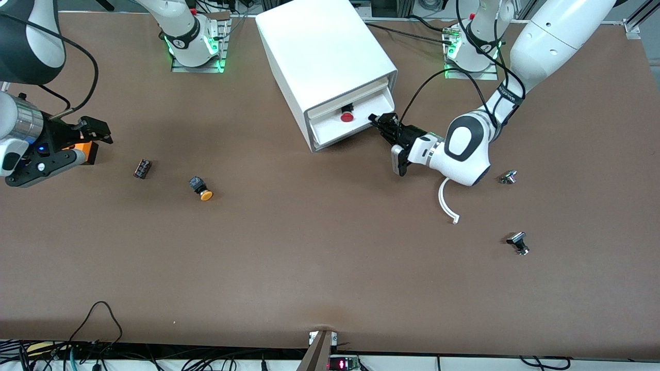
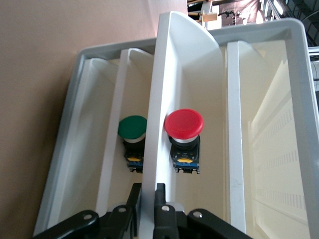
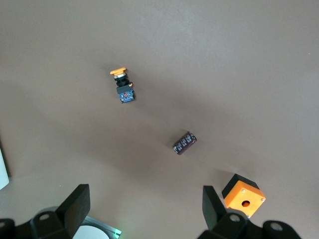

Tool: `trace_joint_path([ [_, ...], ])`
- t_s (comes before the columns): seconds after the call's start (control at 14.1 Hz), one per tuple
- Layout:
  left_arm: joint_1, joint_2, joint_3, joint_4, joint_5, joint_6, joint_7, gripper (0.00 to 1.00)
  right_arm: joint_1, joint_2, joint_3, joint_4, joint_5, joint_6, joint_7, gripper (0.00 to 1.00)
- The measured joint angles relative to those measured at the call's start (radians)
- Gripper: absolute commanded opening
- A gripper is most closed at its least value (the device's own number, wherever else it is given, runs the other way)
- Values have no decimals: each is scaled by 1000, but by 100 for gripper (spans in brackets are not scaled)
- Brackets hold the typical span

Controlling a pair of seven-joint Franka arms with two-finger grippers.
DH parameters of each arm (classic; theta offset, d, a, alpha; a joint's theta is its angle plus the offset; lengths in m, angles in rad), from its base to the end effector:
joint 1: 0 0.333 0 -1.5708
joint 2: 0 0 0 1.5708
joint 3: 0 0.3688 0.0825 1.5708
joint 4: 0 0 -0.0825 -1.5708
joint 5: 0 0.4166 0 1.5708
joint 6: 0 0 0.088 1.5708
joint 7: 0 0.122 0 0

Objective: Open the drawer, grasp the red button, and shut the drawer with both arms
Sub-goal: 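Hold the drawer with the left gripper while the right gripper reaches the red button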

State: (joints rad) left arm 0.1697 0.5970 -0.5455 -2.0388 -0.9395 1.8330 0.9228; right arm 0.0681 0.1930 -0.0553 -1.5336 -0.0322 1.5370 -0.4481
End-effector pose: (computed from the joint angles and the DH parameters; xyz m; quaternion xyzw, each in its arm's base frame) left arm 0.5101 -0.2793 0.2069 0.7547 -0.2631 -0.1880 0.5708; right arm 0.6394 0.0072 0.5599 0.9688 0.2283 -0.0969 0.0005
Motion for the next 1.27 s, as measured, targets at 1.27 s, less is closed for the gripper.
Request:
trace_joint_path([
  [1.27, 9, 2, 76, 77, 0, 0, -33, 0, 175, 4, 120, 0, 52, 57, 512, 100],
])
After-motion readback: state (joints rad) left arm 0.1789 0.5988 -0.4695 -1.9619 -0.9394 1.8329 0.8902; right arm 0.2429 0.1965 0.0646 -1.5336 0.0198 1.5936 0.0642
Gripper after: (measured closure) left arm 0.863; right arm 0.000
